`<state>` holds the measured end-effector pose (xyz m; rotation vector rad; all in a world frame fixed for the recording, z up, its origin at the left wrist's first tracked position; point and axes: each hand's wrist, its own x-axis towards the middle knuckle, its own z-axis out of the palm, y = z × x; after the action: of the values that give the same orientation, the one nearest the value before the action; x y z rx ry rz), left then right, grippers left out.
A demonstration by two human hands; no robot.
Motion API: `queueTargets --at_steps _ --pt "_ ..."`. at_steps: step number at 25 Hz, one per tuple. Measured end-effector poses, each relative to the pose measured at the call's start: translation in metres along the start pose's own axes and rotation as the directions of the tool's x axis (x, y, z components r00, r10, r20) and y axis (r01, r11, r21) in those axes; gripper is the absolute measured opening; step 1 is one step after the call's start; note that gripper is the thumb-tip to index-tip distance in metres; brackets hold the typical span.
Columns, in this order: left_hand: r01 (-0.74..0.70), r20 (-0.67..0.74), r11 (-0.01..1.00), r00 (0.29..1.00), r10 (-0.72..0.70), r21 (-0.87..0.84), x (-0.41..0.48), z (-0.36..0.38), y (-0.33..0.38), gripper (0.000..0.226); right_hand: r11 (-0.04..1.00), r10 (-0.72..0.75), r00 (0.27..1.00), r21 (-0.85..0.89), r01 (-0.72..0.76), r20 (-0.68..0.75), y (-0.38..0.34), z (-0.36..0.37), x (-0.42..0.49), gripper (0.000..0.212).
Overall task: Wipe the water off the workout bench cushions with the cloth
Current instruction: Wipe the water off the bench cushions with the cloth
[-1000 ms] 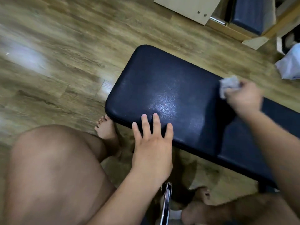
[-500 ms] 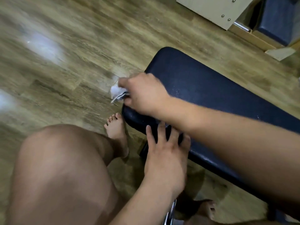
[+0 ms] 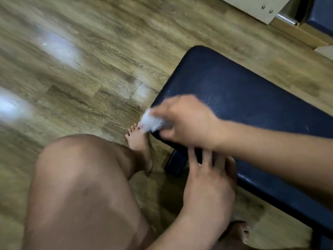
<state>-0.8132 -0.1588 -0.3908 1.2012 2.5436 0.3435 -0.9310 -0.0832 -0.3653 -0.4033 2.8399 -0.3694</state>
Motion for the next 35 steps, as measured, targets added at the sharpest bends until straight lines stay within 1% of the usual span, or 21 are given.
queueTargets --at_steps 1,2,4,5,7,8,9,10,13,15,16,18,20,22,23,25,27,28,30,33,35 --pt "-0.02 0.008 1.0 1.0 0.02 0.015 -0.002 0.003 0.004 0.059 0.997 -0.082 0.992 0.002 0.082 0.091 -0.007 0.003 -0.006 0.036" --pt "-0.027 -0.002 0.999 1.0 0.027 0.04 -0.002 0.005 0.007 0.06 0.996 -0.084 0.993 -0.005 0.084 0.082 0.001 -0.002 -0.006 0.03" --pt "-0.005 -0.043 0.997 0.999 0.008 0.076 -0.002 0.003 0.008 0.054 0.993 0.121 0.989 0.0 -0.122 -0.087 0.051 -0.022 0.013 0.021" --pt "0.0 -0.03 0.997 1.0 0.002 0.08 -0.002 0.001 0.008 0.054 0.958 0.284 0.944 0.008 -0.287 -0.166 0.085 -0.038 0.026 0.02" --pt "-0.016 0.011 0.996 1.0 0.015 0.089 -0.003 -0.003 0.008 0.061 0.794 0.589 0.766 0.009 -0.608 -0.258 0.139 -0.064 0.033 0.016" --pt "-0.017 0.021 0.995 1.0 0.015 0.095 -0.003 -0.004 0.007 0.061 0.732 0.659 0.697 0.03 -0.681 -0.283 0.147 -0.066 0.032 0.017" --pt "-0.005 0.028 0.995 1.0 0.002 0.097 -0.003 -0.004 0.007 0.059 0.742 0.644 0.703 0.024 -0.67 -0.3 0.141 -0.059 0.028 0.022" --pt "0.01 0.051 0.995 0.999 -0.015 0.098 -0.003 -0.004 0.007 0.057 0.805 0.571 0.769 0.011 -0.593 -0.287 0.119 -0.049 0.02 0.027" --pt "-0.027 0.069 0.992 0.997 0.019 0.125 -0.002 -0.005 0.01 0.061 0.991 0.125 0.991 0.051 -0.123 -0.051 0.021 -0.002 -0.029 0.034" --pt "-0.05 0.056 0.982 0.998 0.041 0.181 -0.003 -0.002 0.013 0.061 0.998 -0.009 0.998 0.056 0.006 0.059 0.008 0.0 -0.046 0.031" --pt "-0.017 0.044 0.985 0.999 0.009 0.174 -0.002 0.001 0.014 0.059 0.999 0.036 0.999 0.032 -0.038 0.039 0.027 -0.008 -0.038 0.031" --pt "0.006 0.059 0.987 0.998 -0.016 0.163 -0.003 0.005 0.015 0.06 0.958 0.28 0.949 -0.028 -0.287 -0.142 0.093 -0.032 -0.013 0.03" --pt "-0.008 0.012 0.987 1.0 0.006 0.163 -0.004 0.01 0.016 0.06 0.796 0.575 0.781 -0.054 -0.603 -0.244 0.166 -0.065 -0.007 0.028" --pt "-0.003 -0.021 0.987 1.0 0.006 0.16 -0.003 0.008 0.018 0.057 0.66 0.72 0.646 -0.036 -0.75 -0.253 0.193 -0.067 -0.019 0.03" --pt "0.007 -0.022 0.987 1.0 -0.003 0.163 -0.001 0.008 0.019 0.054 0.675 0.708 0.656 -0.021 -0.738 -0.261 0.182 -0.057 -0.025 0.033" --pt "0.032 -0.021 0.984 0.999 -0.028 0.177 0.001 0.007 0.021 0.05 0.816 0.567 0.786 0.035 -0.578 -0.244 0.13 -0.039 -0.04 0.04" --pt "0.031 -0.045 0.983 0.999 -0.024 0.181 0.0 0.01 0.026 0.05 0.965 0.261 0.959 0.052 -0.257 -0.113 0.065 -0.015 -0.067 0.04" --pt "0.022 -0.047 0.981 0.999 -0.013 0.193 -0.002 0.014 0.027 0.05 0.993 0.103 0.995 0.06 -0.102 -0.009 0.038 -0.005 -0.08 0.038" --pt "0.04 -0.04 0.973 0.999 -0.031 0.229 -0.007 0.019 0.025 0.055 0.999 0.027 0.988 0.033 -0.032 0.152 0.035 -0.01 -0.087 0.036" --pt "0.059 0.0 0.973 0.998 -0.06 0.224 -0.003 0.018 0.024 0.061 0.955 0.293 0.954 -0.026 -0.295 -0.069 0.124 -0.039 -0.069 0.035" --pt "0.081 0.025 0.977 0.996 -0.088 0.197 0.002 0.011 0.026 0.066 0.79 0.588 0.782 -0.061 -0.61 -0.207 0.187 -0.064 -0.073 0.035"
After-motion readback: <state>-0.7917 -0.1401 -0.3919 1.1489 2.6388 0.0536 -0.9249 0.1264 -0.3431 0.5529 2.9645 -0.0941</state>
